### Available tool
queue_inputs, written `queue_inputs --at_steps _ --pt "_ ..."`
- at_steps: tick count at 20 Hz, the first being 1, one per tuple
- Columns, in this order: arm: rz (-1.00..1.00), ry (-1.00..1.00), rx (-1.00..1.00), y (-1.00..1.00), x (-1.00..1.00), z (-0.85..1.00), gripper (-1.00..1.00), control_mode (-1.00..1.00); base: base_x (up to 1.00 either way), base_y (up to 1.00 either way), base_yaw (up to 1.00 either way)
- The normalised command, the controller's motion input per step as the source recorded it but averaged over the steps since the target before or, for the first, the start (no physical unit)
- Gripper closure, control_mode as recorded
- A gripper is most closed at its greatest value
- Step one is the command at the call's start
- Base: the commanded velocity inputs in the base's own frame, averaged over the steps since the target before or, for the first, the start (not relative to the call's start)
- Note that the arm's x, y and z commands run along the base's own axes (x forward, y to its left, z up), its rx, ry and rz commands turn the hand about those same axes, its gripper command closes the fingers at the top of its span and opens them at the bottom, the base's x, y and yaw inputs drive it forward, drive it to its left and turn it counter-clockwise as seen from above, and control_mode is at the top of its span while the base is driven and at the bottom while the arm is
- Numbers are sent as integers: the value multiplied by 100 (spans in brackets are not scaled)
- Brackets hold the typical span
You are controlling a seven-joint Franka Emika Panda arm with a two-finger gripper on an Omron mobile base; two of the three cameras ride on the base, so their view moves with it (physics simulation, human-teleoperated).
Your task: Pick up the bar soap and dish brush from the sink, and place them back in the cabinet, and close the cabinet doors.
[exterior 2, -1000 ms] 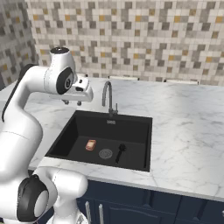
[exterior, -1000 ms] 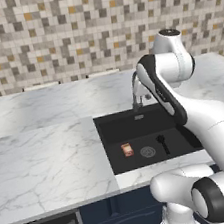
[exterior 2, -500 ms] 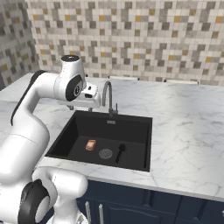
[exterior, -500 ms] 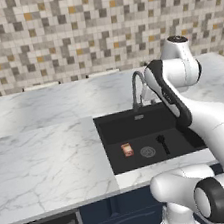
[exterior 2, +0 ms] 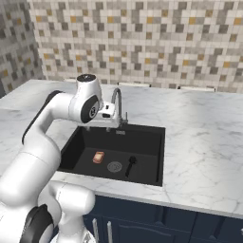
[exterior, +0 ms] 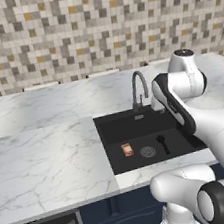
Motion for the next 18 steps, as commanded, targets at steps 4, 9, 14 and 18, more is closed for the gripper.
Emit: queue_inputs --at_steps 4,9,14,18 --pt "0 0 -8 -24 0 -40 -100 -100 0 0 0" --pt "0 0 -2 -27 1 -38 -100 -100 0 0 0" --pt "0 0 0 -25 6 -35 -100 -100 0 0 0" --pt "0 0 0 -21 17 -35 -100 -100 0 0 0"
